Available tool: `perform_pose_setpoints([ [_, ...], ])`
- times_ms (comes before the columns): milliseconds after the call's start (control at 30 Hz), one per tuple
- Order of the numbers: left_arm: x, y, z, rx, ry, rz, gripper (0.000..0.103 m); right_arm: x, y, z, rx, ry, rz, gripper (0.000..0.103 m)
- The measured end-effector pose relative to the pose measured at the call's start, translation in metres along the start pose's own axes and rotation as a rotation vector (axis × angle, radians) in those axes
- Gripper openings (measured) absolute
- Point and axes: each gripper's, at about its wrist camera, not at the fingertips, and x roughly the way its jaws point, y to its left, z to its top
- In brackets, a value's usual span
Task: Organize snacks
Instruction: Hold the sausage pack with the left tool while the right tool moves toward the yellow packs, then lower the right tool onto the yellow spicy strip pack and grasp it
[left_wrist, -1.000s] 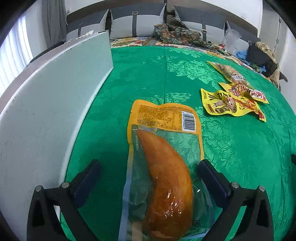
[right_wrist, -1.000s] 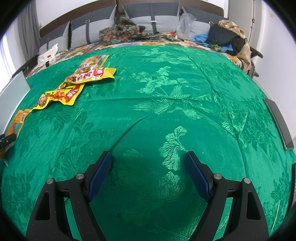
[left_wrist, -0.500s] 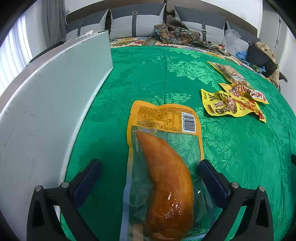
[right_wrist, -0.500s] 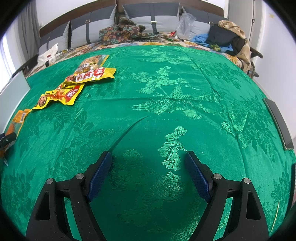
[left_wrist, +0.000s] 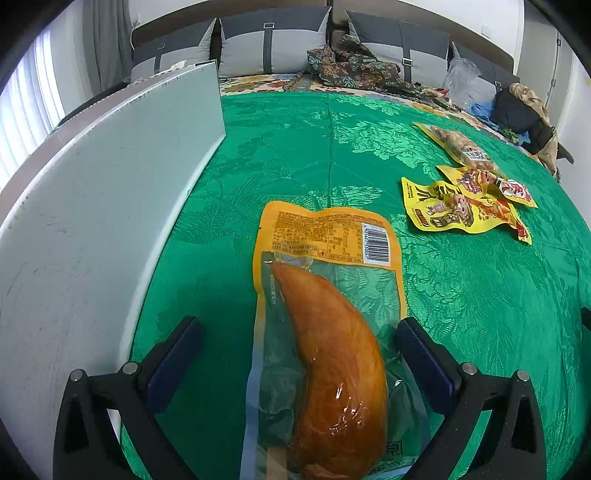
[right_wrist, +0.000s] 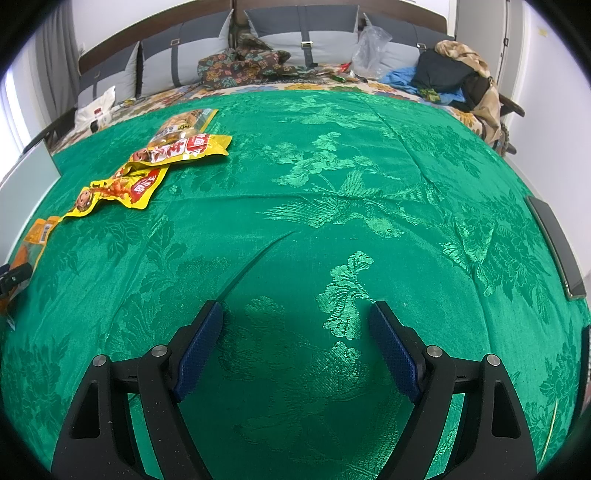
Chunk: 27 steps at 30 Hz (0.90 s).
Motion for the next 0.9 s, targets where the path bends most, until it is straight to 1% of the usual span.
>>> perform_pose_setpoints([
  [200, 0.0, 0.0, 0.0, 0.0, 0.0, 0.0, 0.103, 0.0, 0.0, 0.001, -0.006, 0.0, 0.0, 0.085],
  [300, 0.0, 0.0, 0.0, 0.0, 0.0, 0.0, 0.103, 0.001, 0.003, 0.009, -0.054, 0.019, 0.027, 0.083],
  [333, 0.0, 0.0, 0.0, 0.0, 0.0, 0.0, 0.103, -0.001, 0.005, 0.016, -0.077, 0.004, 0.04, 0.083],
  [367, 0.0, 0.0, 0.0, 0.0, 0.0, 0.0, 0.103, -0.002, 0.008, 0.024, -0.102, -0.012, 0.046, 0.083],
  [467, 0.0, 0.0, 0.0, -0.001, 0.0, 0.0, 0.103, -0.006, 0.027, 0.06, -0.23, -0.076, 0.057, 0.083],
  [500, 0.0, 0.0, 0.0, -0.001, 0.0, 0.0, 0.103, -0.004, 0.038, 0.077, -0.293, -0.092, 0.071, 0.083],
  [600, 0.0, 0.0, 0.0, -0.001, 0.0, 0.0, 0.103, 0.008, 0.066, 0.109, -0.448, -0.107, 0.077, 0.083],
  [633, 0.0, 0.0, 0.0, -0.001, 0.0, -0.001, 0.103, 0.014, 0.076, 0.119, -0.498, -0.104, 0.094, 0.083],
  [700, 0.0, 0.0, 0.0, -0.001, 0.0, -0.001, 0.103, 0.032, 0.099, 0.138, -0.573, -0.066, 0.151, 0.083],
  [833, -0.001, 0.0, 0.0, -0.001, 0.0, 0.0, 0.103, 0.058, 0.135, 0.153, -0.679, 0.001, 0.225, 0.083],
  [900, 0.0, 0.0, 0.0, -0.001, 0.0, 0.0, 0.103, 0.069, 0.147, 0.155, -0.706, 0.037, 0.243, 0.083],
])
